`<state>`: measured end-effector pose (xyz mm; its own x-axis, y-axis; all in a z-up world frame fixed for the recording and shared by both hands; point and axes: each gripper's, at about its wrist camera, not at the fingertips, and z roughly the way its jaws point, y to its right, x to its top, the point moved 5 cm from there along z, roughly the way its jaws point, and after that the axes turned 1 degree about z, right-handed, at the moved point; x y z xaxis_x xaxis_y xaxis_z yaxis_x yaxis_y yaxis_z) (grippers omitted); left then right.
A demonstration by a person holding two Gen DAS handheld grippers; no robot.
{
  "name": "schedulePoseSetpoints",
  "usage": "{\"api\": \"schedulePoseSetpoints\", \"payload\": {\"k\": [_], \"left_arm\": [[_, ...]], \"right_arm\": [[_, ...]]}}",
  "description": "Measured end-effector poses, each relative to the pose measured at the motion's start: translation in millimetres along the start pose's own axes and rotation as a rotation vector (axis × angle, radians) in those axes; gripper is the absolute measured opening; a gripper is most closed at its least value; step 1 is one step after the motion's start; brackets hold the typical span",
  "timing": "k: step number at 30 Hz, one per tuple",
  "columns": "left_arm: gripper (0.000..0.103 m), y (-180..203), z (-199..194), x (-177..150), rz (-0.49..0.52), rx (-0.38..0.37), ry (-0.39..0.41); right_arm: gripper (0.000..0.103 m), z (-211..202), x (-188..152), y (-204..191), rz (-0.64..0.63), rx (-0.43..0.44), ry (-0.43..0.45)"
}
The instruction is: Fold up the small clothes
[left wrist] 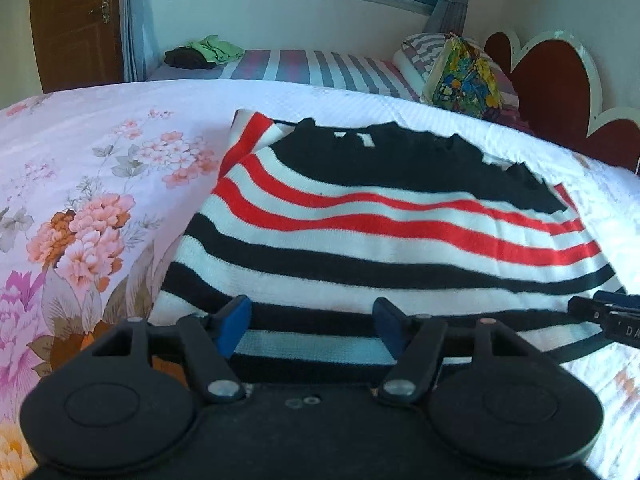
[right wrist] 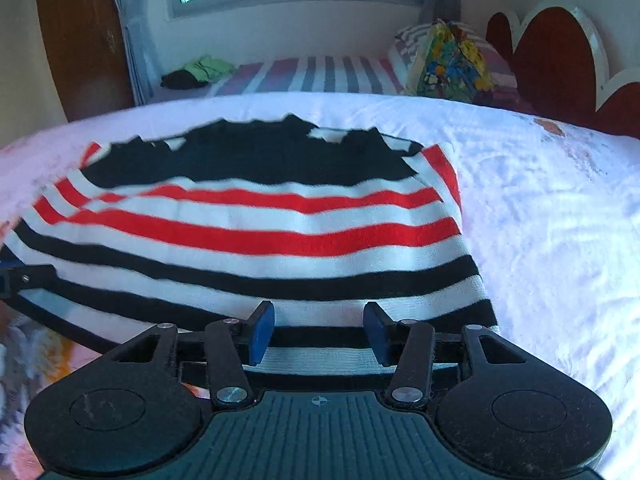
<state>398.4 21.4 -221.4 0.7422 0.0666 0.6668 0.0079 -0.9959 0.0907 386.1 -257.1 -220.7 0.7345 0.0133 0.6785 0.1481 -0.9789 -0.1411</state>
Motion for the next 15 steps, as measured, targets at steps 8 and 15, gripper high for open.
{"api": "schedulePoseSetpoints", "payload": {"k": [8,15], "left_arm": [[0.068,10.2,-13.3,16.3,-0.015,-0.034,0.059],[0.070,18.3,7.3,45.2,-0.006,-0.023,0.086]], "right_arm": [[0.049,-10.0,22.3,-25.5,-0.022,0.057,0.051],[0.049,9.9,54.3,-47.8,-0.040,0.083,0.087]]}}
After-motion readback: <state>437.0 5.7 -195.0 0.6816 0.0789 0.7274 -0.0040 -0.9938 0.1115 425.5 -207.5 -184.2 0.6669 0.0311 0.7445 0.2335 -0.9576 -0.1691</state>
